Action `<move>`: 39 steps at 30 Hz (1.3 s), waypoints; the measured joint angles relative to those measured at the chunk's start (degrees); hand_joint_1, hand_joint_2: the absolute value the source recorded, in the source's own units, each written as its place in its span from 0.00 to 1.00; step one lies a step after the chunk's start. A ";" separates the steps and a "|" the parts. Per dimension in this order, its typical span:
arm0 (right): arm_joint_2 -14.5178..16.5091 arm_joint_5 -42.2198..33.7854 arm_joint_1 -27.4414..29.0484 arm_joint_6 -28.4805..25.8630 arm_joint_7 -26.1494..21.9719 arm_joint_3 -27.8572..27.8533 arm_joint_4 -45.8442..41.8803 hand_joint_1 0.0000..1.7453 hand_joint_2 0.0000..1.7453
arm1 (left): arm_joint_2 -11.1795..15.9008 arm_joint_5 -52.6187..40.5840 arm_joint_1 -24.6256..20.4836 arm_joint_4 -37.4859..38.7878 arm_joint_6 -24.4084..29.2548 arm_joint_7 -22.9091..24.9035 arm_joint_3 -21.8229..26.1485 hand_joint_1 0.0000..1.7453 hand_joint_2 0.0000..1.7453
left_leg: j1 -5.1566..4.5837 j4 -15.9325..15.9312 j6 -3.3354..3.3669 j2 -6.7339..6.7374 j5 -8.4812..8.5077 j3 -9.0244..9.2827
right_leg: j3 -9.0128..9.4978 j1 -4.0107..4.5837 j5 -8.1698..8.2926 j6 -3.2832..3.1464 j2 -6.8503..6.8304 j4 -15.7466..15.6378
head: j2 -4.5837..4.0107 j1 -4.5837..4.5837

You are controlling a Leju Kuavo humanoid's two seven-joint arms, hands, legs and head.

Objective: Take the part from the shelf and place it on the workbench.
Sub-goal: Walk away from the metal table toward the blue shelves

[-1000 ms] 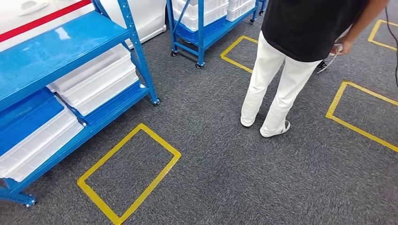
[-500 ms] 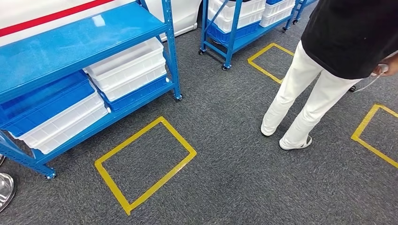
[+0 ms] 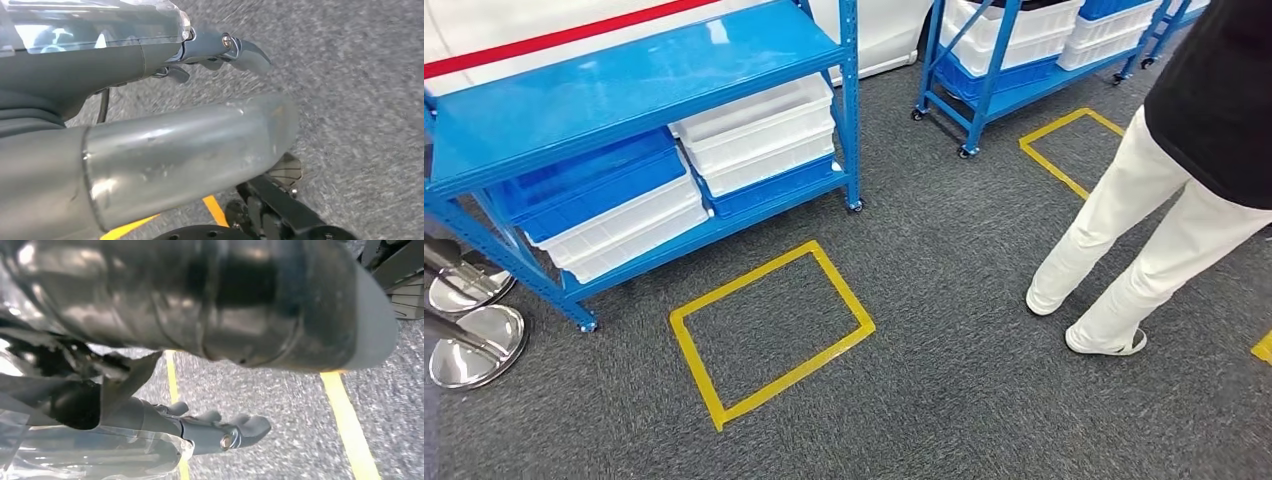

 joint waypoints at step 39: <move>0.33 -1.38 -0.26 -1.97 -0.93 -1.54 -0.08 0.00 0.00 | -0.20 0.54 0.76 -0.01 -0.79 -1.26 1.21 0.00 0.00 | -1.28 -16.43 2.92 0.58 6.70 8.54 | 3.79 -0.08 -2.31 2.05 1.79 0.85 | 0.01 0.03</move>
